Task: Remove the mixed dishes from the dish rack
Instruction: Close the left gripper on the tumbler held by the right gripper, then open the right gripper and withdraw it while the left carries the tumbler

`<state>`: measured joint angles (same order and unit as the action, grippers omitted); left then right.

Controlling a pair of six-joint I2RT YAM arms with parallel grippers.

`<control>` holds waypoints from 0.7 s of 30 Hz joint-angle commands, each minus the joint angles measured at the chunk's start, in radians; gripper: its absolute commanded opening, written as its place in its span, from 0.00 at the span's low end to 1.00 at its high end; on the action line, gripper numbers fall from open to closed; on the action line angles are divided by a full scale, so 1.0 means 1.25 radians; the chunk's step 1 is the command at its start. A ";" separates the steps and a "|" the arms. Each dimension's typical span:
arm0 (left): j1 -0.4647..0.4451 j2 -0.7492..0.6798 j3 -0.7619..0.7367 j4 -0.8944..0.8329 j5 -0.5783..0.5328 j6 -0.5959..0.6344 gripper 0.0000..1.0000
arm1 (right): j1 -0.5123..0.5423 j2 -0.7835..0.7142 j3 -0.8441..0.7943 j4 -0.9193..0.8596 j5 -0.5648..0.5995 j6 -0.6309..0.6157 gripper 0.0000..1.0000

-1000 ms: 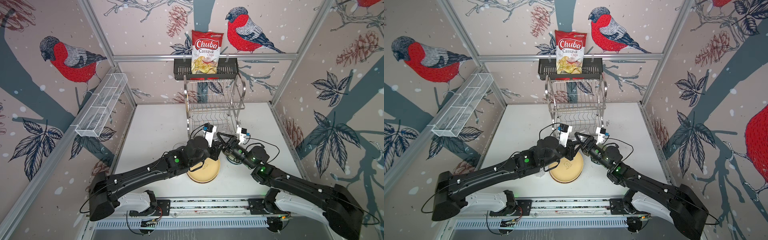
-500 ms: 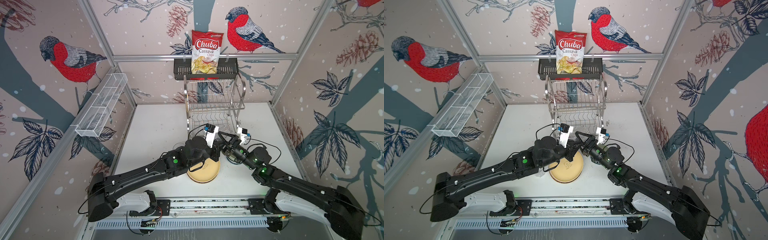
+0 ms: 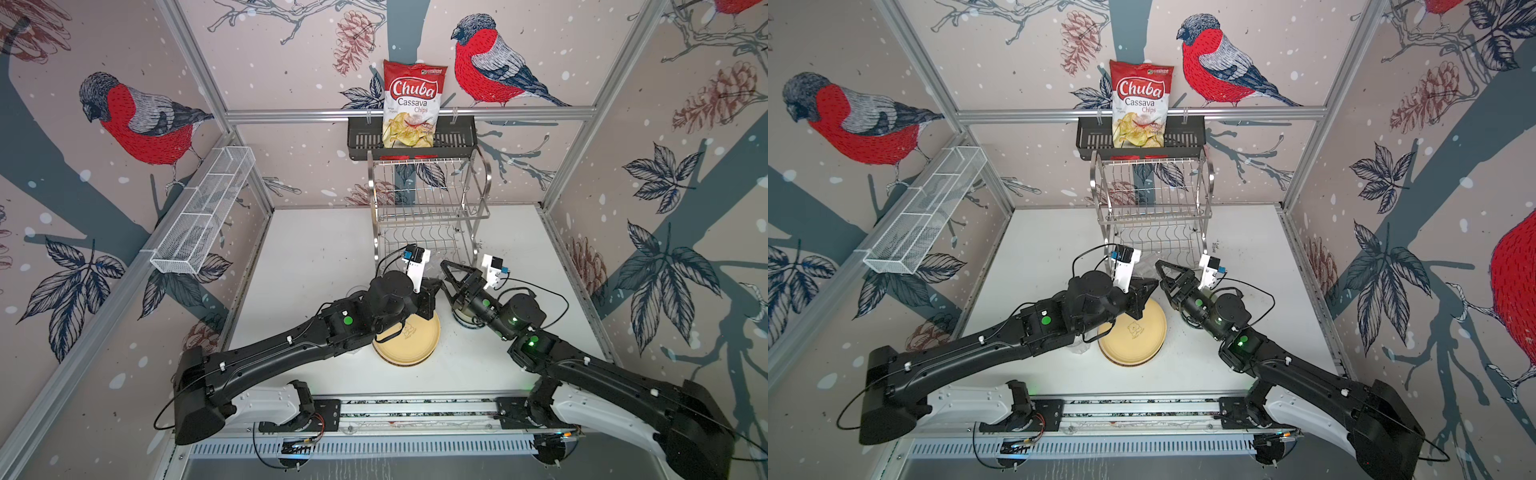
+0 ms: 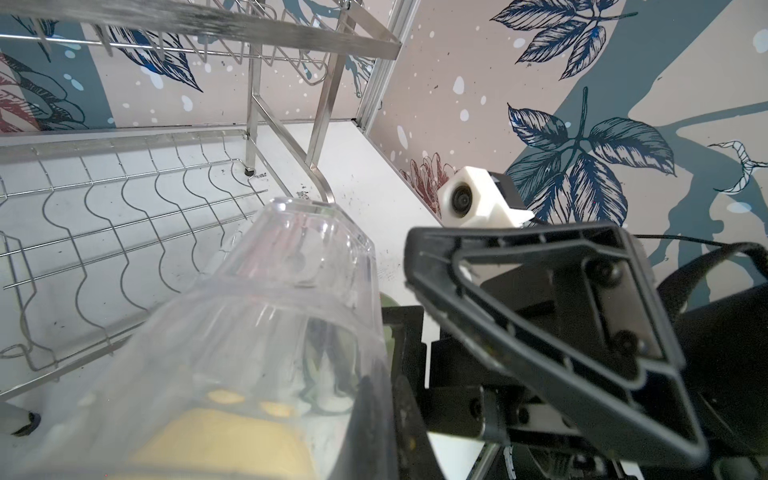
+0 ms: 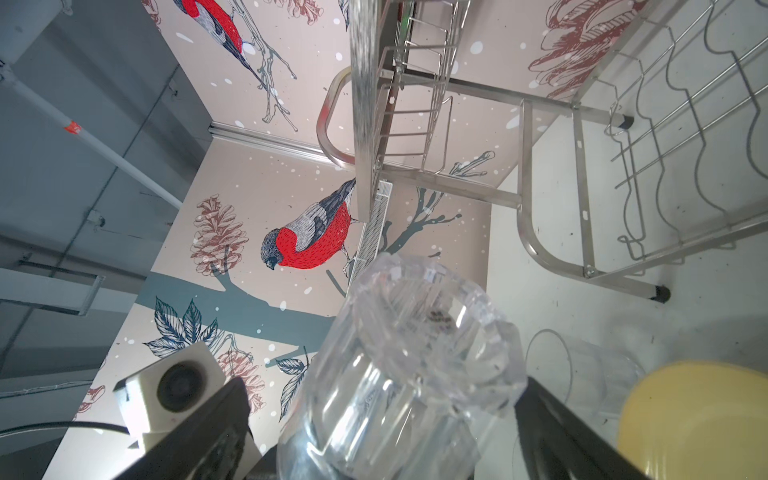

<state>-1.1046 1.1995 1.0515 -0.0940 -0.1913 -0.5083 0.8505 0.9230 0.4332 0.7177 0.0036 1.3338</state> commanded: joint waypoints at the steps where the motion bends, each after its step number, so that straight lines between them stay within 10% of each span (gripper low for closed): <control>1: -0.002 -0.008 0.022 -0.018 -0.009 0.012 0.00 | -0.009 -0.012 0.000 -0.010 0.020 -0.012 0.99; 21: -0.001 0.045 0.273 -0.544 0.053 0.056 0.00 | -0.068 -0.052 -0.050 -0.049 0.016 0.010 0.99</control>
<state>-1.1046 1.2491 1.3685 -0.6651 -0.1516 -0.4549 0.7685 0.8608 0.3733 0.6495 0.0219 1.3384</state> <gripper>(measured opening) 0.093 0.994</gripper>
